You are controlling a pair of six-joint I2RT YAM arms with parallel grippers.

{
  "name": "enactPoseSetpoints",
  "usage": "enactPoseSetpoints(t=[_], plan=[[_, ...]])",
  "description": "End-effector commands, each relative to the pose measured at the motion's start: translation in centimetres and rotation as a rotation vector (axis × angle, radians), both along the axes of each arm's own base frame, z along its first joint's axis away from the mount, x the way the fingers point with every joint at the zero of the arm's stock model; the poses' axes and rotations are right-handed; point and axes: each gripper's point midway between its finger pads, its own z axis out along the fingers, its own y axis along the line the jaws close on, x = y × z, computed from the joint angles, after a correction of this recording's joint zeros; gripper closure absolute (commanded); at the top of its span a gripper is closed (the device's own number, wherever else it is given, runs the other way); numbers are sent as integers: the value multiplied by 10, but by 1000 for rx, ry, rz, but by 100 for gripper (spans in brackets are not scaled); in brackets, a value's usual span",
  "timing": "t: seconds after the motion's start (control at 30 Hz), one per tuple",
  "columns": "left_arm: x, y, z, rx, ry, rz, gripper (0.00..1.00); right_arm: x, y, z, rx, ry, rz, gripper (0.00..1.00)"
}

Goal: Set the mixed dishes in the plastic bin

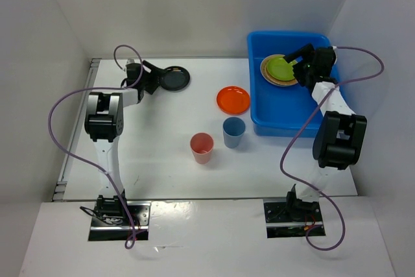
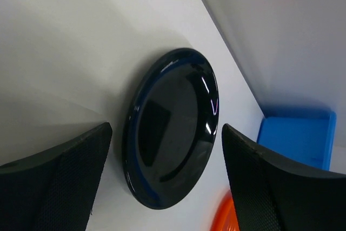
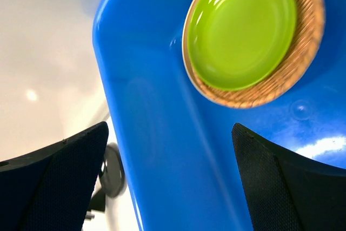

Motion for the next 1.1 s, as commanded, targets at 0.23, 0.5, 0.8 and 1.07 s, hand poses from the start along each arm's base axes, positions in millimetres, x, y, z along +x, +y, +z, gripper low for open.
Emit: enactPoseSetpoints(t=[0.23, 0.5, 0.8, 1.07], plan=[[-25, -17, -51, 10, 127, -56, 37, -17, 48, 42, -26, -111, 159, 1], [-28, -24, -54, -10, 121, -92, 97, -30, 71, 77, -103, -215, 304, 1], [-45, -12, 16, -71, -27, -227, 100, -61, 121, 97, -106, -278, 514, 1], [-73, -14, 98, -125, -172, -367, 100, -132, 157, 159, -179, -398, 608, 1]])
